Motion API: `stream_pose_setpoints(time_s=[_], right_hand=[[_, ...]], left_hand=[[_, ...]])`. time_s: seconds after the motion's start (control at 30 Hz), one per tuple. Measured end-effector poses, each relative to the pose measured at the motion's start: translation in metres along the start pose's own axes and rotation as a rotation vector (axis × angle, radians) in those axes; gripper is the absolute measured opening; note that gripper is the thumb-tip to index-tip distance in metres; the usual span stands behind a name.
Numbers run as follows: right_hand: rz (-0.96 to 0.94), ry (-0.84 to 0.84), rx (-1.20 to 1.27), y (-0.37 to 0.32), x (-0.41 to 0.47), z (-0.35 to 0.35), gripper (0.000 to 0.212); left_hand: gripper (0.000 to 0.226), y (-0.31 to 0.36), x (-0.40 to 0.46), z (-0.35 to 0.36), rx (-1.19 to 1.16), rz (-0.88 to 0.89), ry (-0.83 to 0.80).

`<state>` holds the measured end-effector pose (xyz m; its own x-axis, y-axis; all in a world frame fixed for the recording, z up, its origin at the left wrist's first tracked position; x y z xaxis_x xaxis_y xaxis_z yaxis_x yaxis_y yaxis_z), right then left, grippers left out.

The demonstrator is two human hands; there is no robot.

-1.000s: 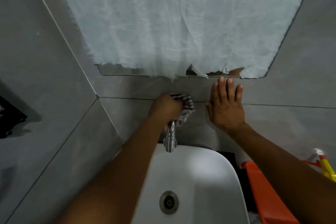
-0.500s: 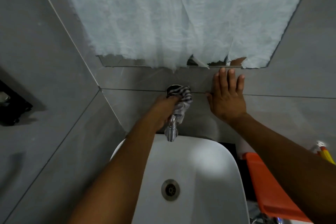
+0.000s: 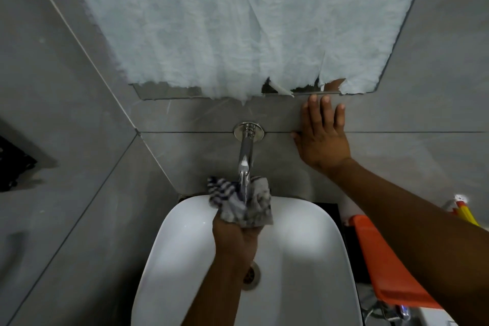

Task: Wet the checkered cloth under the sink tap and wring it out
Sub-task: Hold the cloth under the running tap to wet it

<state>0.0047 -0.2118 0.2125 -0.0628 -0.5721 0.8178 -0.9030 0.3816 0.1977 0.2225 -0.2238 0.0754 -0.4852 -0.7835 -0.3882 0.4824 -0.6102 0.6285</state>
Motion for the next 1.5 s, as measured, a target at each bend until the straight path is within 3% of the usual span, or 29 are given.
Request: stream_pose_setpoints(time_s=[0.07,0.17,0.3,0.37,0.47,0.5,0.67,0.83,0.93,1.0,1.03,1.07,1.13,1.2,1.27,1.3,1.4,1.5], right_hand=[[0.000,-0.019,0.009,0.001,0.000,0.002,0.080],[0.004,-0.036,-0.009,0.002,0.001,0.003,0.082],[0.021,-0.043,-0.016,0.004,0.000,0.005,0.080],[0.027,-0.041,-0.018,0.004,-0.001,0.005,0.078],[0.030,-0.065,0.004,0.003,-0.001,0.007,0.079],[0.033,-0.081,0.013,0.004,-0.002,0.008,0.079],[0.041,-0.115,0.042,0.006,-0.002,0.010,0.081],[0.019,-0.067,0.026,0.003,-0.001,0.006,0.082],[0.000,-0.029,0.026,0.004,-0.002,0.004,0.082],[-0.023,-0.019,0.000,0.006,-0.004,0.006,0.082],[-0.034,-0.015,-0.015,0.006,-0.004,0.006,0.082],[-0.043,-0.011,-0.024,0.006,-0.005,0.006,0.082],[-0.052,-0.004,-0.034,0.006,-0.006,0.008,0.081],[-0.049,0.008,-0.035,0.006,-0.006,0.008,0.079],[-0.053,0.013,-0.026,0.004,-0.005,0.008,0.078],[-0.054,0.019,-0.033,0.004,-0.005,0.008,0.078],[-0.064,0.038,-0.047,0.004,-0.006,0.009,0.079],[-0.068,0.049,-0.039,0.003,-0.008,0.009,0.079]], left_hand=[[0.049,-0.014,-0.001,0.012,-0.223,-0.175,-0.032],[0.048,-0.019,-0.001,0.013,-0.287,-0.286,0.048],[0.048,0.005,-0.006,0.006,0.193,-0.260,0.194],[0.052,0.025,-0.006,0.007,0.466,-0.088,0.282],[0.056,0.046,-0.005,0.032,0.713,0.093,0.229],[0.054,0.057,-0.007,0.041,0.887,0.187,0.232],[0.069,0.078,-0.005,0.117,2.218,0.756,0.321],[0.059,0.038,0.018,0.138,3.083,0.786,0.290],[0.055,0.029,0.028,0.152,3.316,0.744,0.228],[0.047,0.033,0.034,0.162,3.214,0.733,0.134],[0.043,0.039,0.035,0.164,3.055,0.756,0.071],[0.038,0.053,0.036,0.163,2.812,0.788,0.028],[0.023,0.095,0.036,0.146,2.047,0.725,-0.039],[0.010,0.117,0.055,0.107,1.152,0.383,-0.048],[0.023,0.086,0.069,0.088,0.586,-0.060,-0.134],[0.031,0.071,0.070,0.085,0.462,-0.177,-0.167],[0.047,0.057,0.082,0.078,0.264,-0.251,-0.188],[0.056,0.057,0.090,0.077,0.259,-0.333,-0.232]])
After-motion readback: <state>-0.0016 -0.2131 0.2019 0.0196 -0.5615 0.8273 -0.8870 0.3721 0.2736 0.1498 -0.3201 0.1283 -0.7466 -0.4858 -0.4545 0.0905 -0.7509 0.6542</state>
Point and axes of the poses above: each hand's wrist, its own x-axis towards the middle knuckle, its own z-axis out of the palm, y = z × x, the point moved 10 cm from there along x, towards the middle knuckle, and after that the axes turned 4 degrees about x, right-handed, at the moved point
